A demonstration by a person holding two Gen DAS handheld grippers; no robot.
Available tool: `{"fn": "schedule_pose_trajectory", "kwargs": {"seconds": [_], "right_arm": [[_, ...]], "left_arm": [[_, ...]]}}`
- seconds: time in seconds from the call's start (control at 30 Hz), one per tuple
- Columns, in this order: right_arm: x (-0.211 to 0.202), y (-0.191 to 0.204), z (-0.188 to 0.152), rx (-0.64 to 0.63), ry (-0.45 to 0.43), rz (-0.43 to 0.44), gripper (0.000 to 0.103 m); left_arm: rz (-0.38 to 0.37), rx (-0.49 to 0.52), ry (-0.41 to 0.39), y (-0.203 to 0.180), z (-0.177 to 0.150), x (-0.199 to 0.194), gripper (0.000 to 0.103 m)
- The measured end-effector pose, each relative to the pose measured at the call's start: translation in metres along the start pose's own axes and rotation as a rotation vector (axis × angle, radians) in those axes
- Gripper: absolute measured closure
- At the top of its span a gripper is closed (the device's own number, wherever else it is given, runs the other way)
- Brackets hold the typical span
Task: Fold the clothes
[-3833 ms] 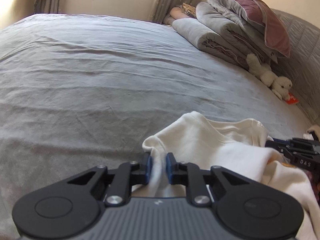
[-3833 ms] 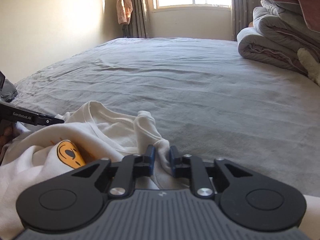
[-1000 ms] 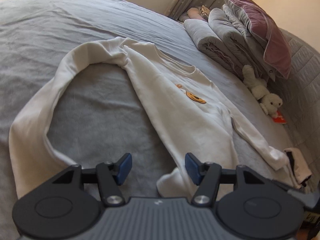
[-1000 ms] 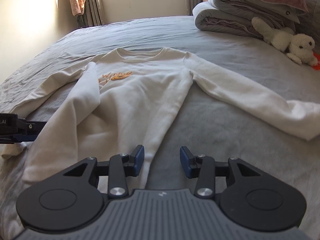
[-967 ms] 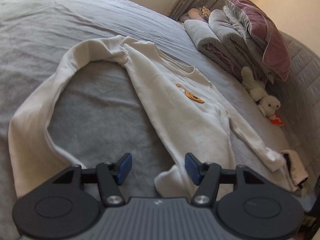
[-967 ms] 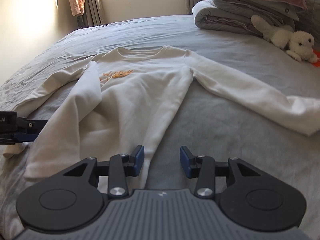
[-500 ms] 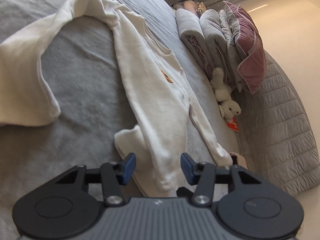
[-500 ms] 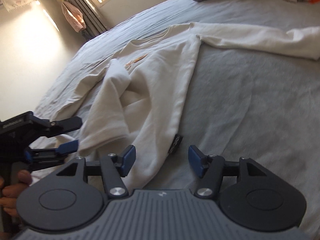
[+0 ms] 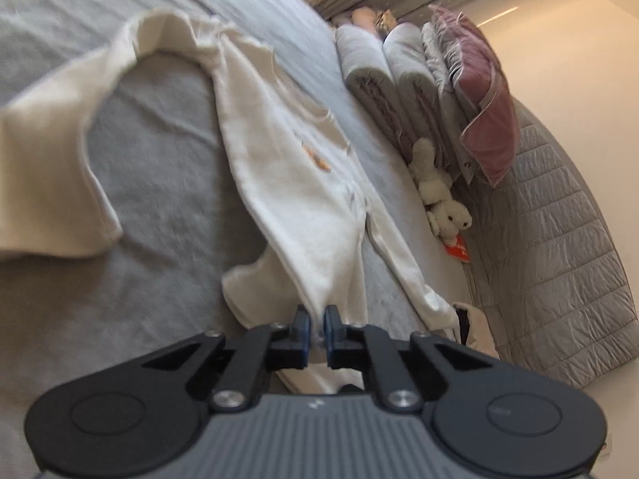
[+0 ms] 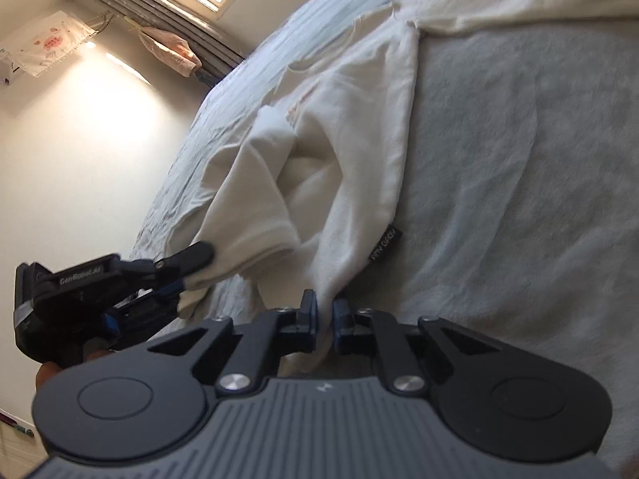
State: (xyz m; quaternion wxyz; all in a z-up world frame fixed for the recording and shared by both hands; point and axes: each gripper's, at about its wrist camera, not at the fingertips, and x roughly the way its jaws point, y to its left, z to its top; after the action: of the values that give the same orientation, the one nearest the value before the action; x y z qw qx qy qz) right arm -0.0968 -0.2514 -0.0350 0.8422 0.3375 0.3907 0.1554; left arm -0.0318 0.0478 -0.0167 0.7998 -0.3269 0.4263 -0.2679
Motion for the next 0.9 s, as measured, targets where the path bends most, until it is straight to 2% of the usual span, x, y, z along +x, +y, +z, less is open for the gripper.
{"fn": "schedule_pose_trajectory", "kwargs": {"seconds": [0.3,0.43,0.5,0.63,0.77,0.83,0.9], "right_arm": [[-0.08,-0.024,0.024,-0.007,-0.139,-0.042,0.094],[-0.108,-0.04,0.03,0.008,-0.185,-0.069,0.094],[-0.12,-0.045,0.033,0.006,-0.205,-0.088,0.094],[-0.123,-0.054,0.04,-0.008,-0.185,-0.148,0.094],[-0.1,-0.065,0.033,-0.048,-0.084,-0.275,0.095],[-0.087,-0.071,0.027,-0.067,-0.02,-0.326,0.095],[-0.081,-0.074,0.024,-0.086,0.005,-0.341,0.094]], "left_arm": [[0.018,-0.018,-0.072,0.046,0.012,-0.085,0.098],[0.024,-0.019,-0.023,0.063,0.001,-0.099,0.098],[0.024,-0.005,0.028,0.066,-0.006,-0.097,0.098],[0.076,0.054,0.145,0.062,-0.024,-0.078,0.098],[0.135,0.115,0.226,0.06,-0.032,-0.06,0.098],[0.139,0.122,0.24,0.06,-0.03,-0.059,0.098],[0.134,0.128,0.252,0.061,-0.028,-0.059,0.097]]}}
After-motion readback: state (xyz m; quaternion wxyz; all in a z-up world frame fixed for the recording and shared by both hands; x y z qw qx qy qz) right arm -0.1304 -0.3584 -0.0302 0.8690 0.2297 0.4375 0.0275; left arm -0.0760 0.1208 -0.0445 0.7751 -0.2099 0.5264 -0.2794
